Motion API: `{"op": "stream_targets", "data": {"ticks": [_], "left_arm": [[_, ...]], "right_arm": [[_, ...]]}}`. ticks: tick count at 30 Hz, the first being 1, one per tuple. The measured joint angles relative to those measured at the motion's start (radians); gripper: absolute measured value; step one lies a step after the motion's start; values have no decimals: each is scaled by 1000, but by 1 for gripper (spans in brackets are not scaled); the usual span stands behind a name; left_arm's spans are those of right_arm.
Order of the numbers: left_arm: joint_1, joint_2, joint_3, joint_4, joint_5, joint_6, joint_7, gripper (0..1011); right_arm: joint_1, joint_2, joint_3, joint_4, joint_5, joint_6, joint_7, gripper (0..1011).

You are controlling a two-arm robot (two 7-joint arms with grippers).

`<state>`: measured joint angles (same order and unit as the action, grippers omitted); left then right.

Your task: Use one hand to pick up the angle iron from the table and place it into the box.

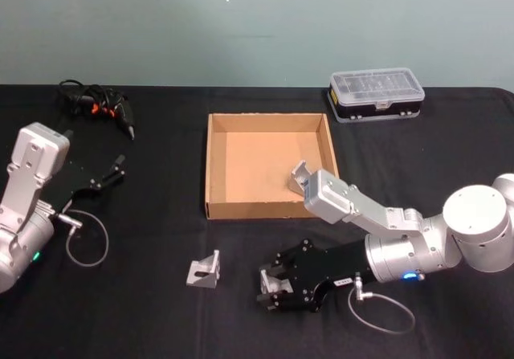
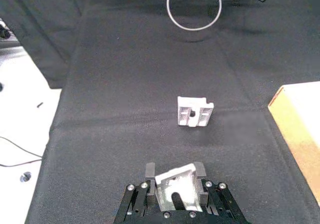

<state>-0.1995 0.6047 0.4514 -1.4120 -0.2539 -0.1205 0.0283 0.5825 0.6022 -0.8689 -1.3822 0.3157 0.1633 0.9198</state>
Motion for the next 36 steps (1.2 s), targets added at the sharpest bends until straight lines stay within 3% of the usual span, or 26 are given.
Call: {"op": "stream_targets", "data": {"ticks": [4,11,18,23,27,31,36], "left_arm": [[0,0,0,0,0,0,0,1000],[0,0,0,0,0,0,0,1000],[0,0,0,0,0,0,0,1000],[0,0,0,0,0,0,0,1000],[0,0,0,0,0,0,0,1000],[0,0,0,0,0,0,0,1000],[0,0,0,0,0,0,0,1000]], "right_arm": [[-11,9,15,-18,9,-1,-18,449],[-55,34,91,-74,53,-36,-87,449],[-89,35,157,-108,68,-59,-172,449],[-97,6,200,-112,61,-72,-243,449],[-84,-43,222,-81,45,-73,-297,449],[-68,-82,228,-45,33,-70,-322,449],[-22,-159,222,51,8,-57,-339,449]]}}
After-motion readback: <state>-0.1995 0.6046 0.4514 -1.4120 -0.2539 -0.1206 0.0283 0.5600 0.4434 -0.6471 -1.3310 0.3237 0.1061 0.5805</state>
